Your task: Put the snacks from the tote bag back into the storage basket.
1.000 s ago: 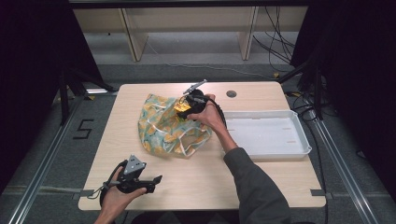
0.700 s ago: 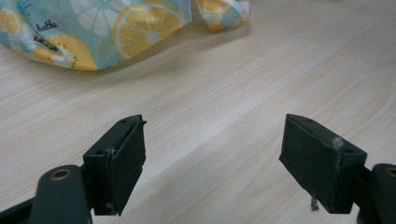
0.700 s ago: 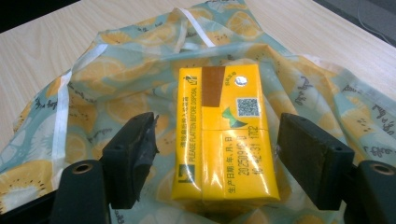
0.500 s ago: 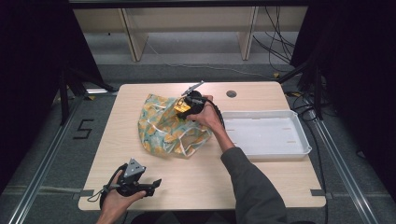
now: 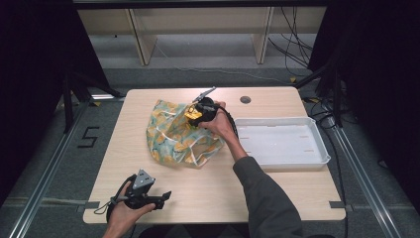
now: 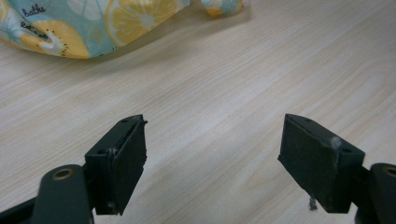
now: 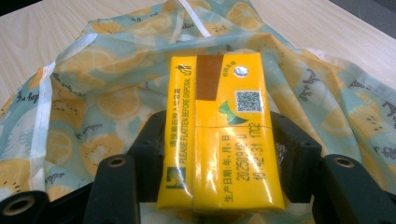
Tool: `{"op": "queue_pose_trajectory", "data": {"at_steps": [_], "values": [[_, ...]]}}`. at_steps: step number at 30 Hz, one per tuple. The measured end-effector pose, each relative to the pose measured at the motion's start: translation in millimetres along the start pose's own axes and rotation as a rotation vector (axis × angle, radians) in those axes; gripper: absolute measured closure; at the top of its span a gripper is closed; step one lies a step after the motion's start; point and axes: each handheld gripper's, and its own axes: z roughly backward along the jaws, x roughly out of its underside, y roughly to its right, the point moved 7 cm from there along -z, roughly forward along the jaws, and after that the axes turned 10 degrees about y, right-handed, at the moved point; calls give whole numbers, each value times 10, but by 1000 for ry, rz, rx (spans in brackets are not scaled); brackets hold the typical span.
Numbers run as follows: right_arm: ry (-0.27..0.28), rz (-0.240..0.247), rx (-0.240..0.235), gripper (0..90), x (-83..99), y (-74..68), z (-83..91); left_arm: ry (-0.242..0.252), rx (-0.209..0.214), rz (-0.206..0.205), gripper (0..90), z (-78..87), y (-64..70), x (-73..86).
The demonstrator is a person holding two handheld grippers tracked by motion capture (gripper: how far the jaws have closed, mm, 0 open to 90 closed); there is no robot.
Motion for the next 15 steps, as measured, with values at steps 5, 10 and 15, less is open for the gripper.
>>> {"op": "queue_pose_trajectory", "data": {"at_steps": [5,10,15], "values": [[-4,-7,2,467,1,-11,-9,-18,-1,-21,227,12,-13,14],[-3,43,15,503,-10,-14,-13,-9,-4,-21,230,-2,-8,17],[-19,44,23,510,-4,-33,0,-20,-2,-30,232,-1,-7,29]]}}
